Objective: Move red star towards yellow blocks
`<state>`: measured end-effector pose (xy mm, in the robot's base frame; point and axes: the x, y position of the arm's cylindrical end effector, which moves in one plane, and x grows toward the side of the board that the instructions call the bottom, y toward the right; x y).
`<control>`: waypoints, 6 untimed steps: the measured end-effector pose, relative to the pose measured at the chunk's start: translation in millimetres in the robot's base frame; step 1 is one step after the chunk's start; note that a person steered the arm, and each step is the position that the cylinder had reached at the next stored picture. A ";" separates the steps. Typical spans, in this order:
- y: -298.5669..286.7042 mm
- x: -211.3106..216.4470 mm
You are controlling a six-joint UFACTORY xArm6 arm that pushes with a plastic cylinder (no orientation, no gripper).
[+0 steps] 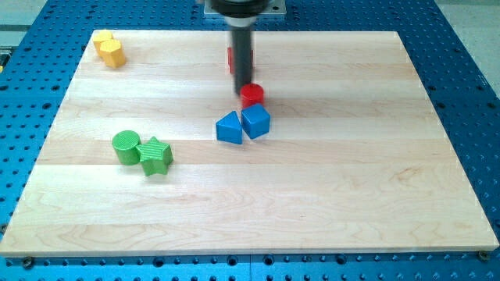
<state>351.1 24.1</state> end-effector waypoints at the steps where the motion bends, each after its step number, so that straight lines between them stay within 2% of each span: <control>1: 16.4 -28.1; 2: -76.5 -76.5; 3: -175.0 -74.7; 4: -73.5 -73.3; 5: -56.3 -108.6; 6: -150.3 -110.2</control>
